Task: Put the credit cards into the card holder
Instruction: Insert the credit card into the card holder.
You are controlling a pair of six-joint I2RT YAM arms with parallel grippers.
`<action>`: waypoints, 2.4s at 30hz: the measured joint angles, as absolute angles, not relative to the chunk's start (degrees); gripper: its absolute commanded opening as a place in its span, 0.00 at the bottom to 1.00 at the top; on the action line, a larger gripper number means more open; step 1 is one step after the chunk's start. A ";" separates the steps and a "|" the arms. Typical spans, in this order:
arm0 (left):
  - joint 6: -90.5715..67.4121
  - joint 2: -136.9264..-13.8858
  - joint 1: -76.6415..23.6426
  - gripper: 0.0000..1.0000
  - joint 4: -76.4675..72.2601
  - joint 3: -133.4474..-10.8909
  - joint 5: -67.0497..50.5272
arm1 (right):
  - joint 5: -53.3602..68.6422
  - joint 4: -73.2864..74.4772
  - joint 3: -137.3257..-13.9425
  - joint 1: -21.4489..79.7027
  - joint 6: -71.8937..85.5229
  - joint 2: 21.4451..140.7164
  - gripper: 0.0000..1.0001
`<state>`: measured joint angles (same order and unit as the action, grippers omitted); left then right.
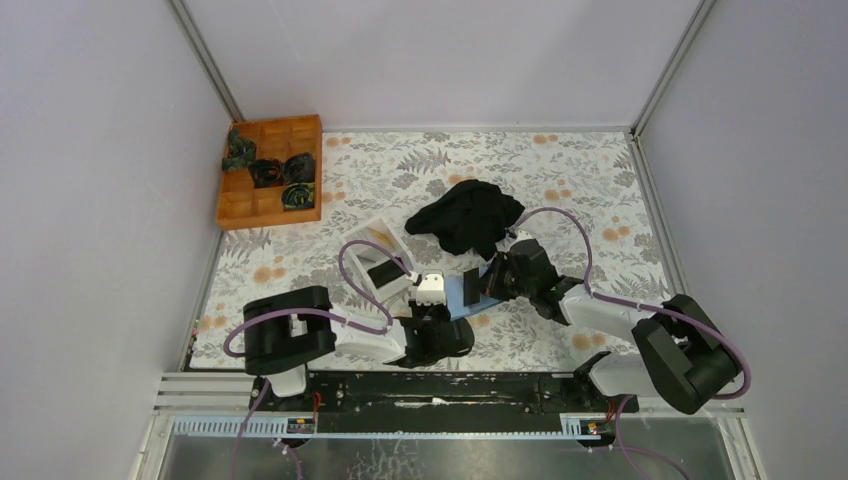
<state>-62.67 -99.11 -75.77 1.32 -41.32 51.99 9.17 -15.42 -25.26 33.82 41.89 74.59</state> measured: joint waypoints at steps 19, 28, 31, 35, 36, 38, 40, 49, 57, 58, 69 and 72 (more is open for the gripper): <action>-64.38 -98.17 -76.20 0.08 1.63 -40.42 51.92 | 14.55 -20.56 -23.77 32.82 40.16 79.02 0.00; -64.16 -98.15 -76.25 0.08 1.26 -40.16 51.64 | 17.30 -19.90 -23.81 31.83 37.17 79.05 0.00; -63.79 -98.41 -76.07 0.08 1.23 -40.27 51.99 | 18.39 -19.57 -23.81 31.48 36.14 79.05 0.00; -63.31 -98.45 -75.61 0.08 0.67 -40.27 51.77 | 19.73 -19.40 -23.83 31.14 34.81 79.05 0.00; -63.20 -98.45 -75.31 0.08 0.40 -40.27 51.53 | 20.16 -19.33 -23.83 31.00 34.46 79.05 0.00; -62.83 -98.45 -74.72 0.08 -0.23 -40.25 51.07 | 20.78 -19.22 -23.92 30.83 34.04 79.15 0.00; -62.19 -98.45 -74.11 0.08 -0.80 -40.23 50.43 | 21.47 -19.27 -24.10 30.59 33.65 79.64 0.00; -59.35 -98.50 -71.50 0.08 -4.01 -39.86 48.16 | 23.79 -20.73 -24.84 30.04 33.26 82.15 0.00; -58.08 -99.09 -71.07 0.07 -5.04 -39.86 48.03 | 24.64 -23.14 -24.38 29.91 34.02 83.09 0.00; -58.06 -99.15 -71.07 0.07 -5.06 -39.86 48.03 | 24.60 -23.53 -24.14 29.91 34.33 83.09 0.00; -57.43 -100.47 -71.05 0.05 -6.28 -40.16 49.04 | 24.18 -30.98 -20.62 29.82 38.94 84.20 0.00; -57.19 -100.71 -71.20 0.05 -6.22 -40.36 49.39 | 24.53 -32.62 -20.32 29.82 39.92 85.17 0.00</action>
